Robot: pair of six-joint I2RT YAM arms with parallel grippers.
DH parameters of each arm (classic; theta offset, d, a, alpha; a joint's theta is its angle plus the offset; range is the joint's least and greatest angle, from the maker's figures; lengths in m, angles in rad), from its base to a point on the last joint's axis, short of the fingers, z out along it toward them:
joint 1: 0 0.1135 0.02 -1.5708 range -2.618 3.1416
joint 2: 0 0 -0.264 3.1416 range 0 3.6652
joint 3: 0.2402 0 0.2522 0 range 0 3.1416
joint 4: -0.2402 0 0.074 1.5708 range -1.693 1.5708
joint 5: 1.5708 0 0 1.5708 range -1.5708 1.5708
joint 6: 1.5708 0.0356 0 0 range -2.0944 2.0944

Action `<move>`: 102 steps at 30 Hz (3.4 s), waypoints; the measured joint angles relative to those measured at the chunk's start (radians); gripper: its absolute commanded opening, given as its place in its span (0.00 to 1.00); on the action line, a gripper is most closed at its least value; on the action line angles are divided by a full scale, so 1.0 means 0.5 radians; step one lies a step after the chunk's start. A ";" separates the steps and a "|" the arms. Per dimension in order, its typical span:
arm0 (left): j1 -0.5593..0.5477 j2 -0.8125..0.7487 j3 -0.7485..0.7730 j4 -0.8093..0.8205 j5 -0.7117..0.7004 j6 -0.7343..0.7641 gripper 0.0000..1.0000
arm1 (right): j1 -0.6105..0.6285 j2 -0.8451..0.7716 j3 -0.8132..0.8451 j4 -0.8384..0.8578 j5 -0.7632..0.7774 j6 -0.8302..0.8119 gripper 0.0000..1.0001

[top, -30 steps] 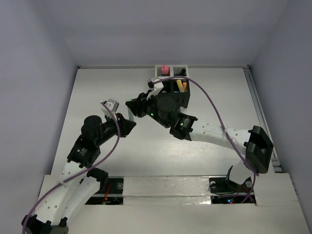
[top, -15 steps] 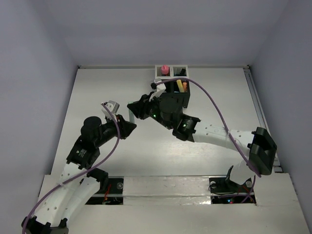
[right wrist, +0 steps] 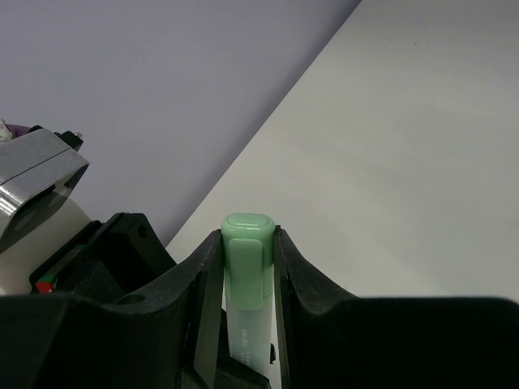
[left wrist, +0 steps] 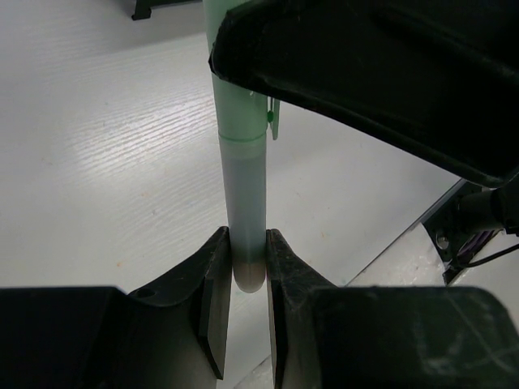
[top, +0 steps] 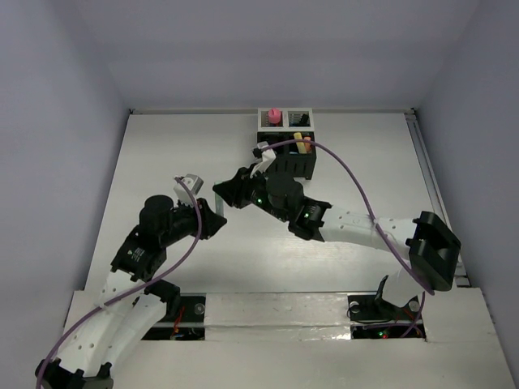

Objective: Sort the stationery into containers
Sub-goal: Close the pen cap on the pen, then place the pen in the storage box.

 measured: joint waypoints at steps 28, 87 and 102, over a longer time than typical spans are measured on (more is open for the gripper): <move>-0.022 0.209 0.157 -0.224 0.041 -0.062 0.02 | 0.025 0.021 -0.213 0.278 0.153 0.210 0.00; 0.021 -0.064 0.085 0.343 0.038 0.019 0.99 | -1.126 0.504 -0.101 0.977 0.418 -1.207 0.00; 0.032 -0.065 0.085 0.343 0.037 0.020 0.99 | -1.126 0.509 -0.213 1.028 0.277 -1.090 0.66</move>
